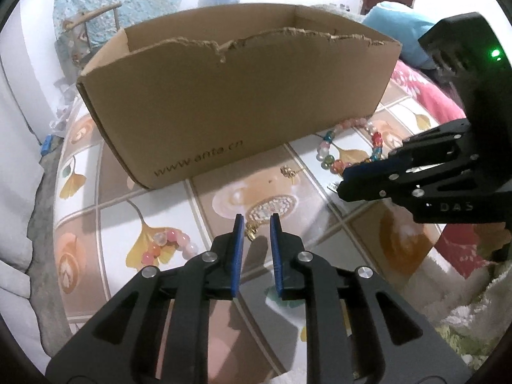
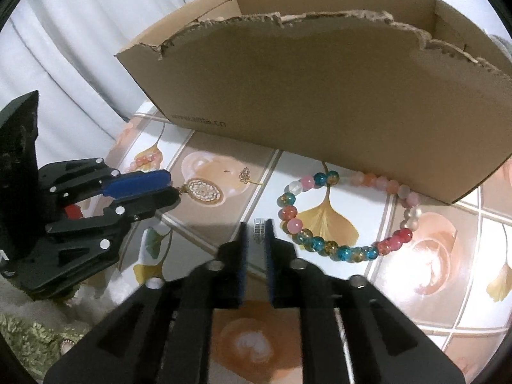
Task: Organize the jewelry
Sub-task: 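Close the left gripper on the small gold charm while the right gripper opens over a silver piece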
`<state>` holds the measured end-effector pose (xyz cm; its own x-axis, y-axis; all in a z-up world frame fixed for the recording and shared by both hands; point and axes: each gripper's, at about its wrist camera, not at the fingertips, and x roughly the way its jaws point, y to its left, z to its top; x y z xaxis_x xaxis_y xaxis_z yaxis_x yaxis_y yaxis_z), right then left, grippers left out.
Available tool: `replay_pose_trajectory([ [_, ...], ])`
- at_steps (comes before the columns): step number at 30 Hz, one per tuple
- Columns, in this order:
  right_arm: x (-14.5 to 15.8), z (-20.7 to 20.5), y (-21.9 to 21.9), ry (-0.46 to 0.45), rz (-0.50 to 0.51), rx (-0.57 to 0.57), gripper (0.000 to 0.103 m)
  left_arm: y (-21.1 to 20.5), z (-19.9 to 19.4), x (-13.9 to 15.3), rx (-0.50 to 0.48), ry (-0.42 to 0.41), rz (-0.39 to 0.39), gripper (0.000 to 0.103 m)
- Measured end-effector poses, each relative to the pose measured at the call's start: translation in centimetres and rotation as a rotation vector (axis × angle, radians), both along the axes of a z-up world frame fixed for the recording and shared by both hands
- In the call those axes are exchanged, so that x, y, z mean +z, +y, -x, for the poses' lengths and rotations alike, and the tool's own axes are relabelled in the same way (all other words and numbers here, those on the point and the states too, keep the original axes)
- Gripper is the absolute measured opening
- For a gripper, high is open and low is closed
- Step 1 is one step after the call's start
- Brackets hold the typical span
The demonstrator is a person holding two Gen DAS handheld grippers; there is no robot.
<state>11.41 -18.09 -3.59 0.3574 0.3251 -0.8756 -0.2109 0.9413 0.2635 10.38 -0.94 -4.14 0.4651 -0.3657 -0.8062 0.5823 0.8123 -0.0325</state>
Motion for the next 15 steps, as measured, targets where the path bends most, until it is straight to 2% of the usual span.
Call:
replay_pose_trajectory([
  [4,0.17,0.23,-0.1,0.001,0.002,-0.003,0.024,0.14,-0.09,-0.34,0.013,0.005,-0.03,0.016],
  [15,0.21,0.36,-0.1,-0.003,0.001,-0.001,0.024,-0.33,-0.36,-0.79,0.0,0.003,-0.028,0.015],
])
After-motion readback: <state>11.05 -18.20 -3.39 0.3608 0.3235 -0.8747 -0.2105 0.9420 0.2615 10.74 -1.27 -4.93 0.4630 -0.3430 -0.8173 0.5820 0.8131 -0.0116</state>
